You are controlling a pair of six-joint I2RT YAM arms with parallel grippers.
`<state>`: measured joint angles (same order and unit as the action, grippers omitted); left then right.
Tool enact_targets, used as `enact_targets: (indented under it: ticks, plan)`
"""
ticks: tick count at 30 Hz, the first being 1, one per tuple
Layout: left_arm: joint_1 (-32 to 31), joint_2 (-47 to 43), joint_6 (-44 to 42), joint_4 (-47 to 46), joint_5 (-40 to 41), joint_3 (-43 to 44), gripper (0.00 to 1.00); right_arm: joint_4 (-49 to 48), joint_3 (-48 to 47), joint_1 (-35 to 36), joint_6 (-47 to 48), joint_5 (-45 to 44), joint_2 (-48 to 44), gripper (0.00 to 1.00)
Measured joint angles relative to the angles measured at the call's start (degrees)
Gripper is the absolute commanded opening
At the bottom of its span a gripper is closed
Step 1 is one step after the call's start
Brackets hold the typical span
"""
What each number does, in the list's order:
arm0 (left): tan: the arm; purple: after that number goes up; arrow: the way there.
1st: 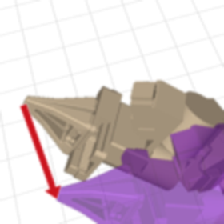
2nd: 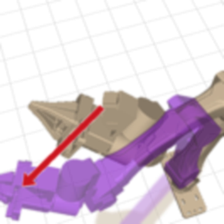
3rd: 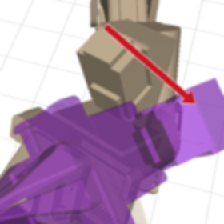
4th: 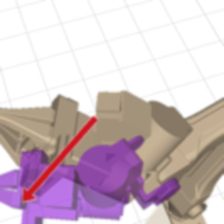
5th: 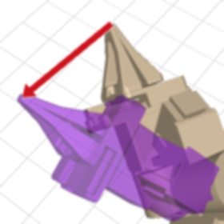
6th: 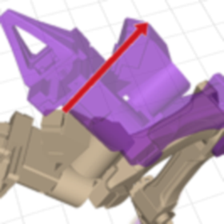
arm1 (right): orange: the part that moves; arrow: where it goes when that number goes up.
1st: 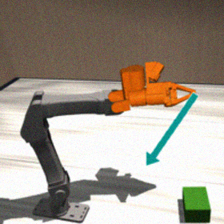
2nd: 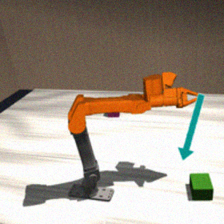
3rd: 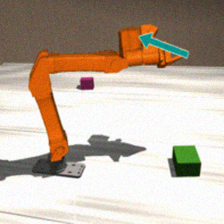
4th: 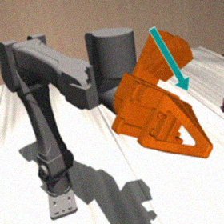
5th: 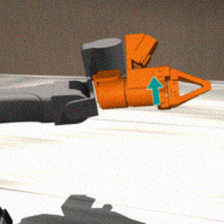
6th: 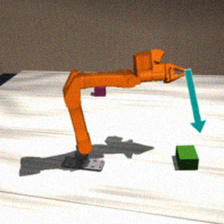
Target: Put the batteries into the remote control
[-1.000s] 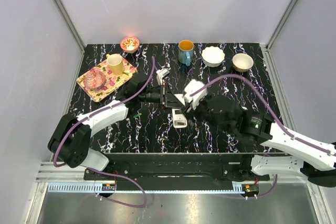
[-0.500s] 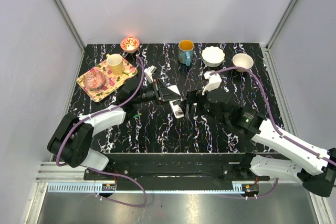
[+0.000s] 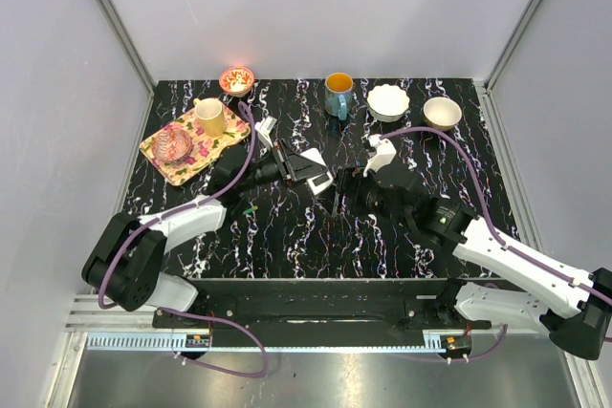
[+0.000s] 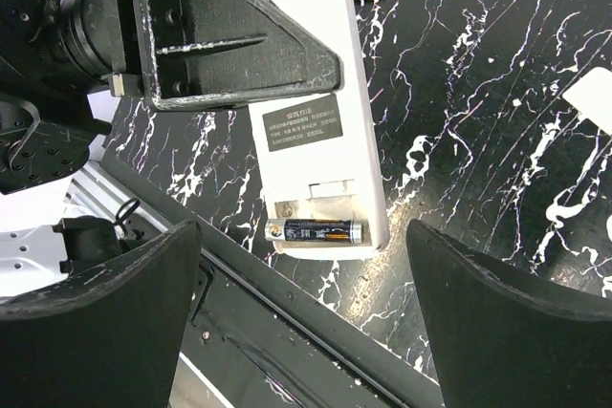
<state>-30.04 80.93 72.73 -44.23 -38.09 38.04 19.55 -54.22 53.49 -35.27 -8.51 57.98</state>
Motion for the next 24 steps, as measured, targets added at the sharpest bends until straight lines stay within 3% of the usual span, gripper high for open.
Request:
enact_targets:
  ticks: [24]
  plan:
    - [0.00, -1.07, 1.33, -0.50, -0.04, -0.20, 0.00, -1.11, 0.20, 0.00, 1.79, 0.50, 1.84, 0.77]
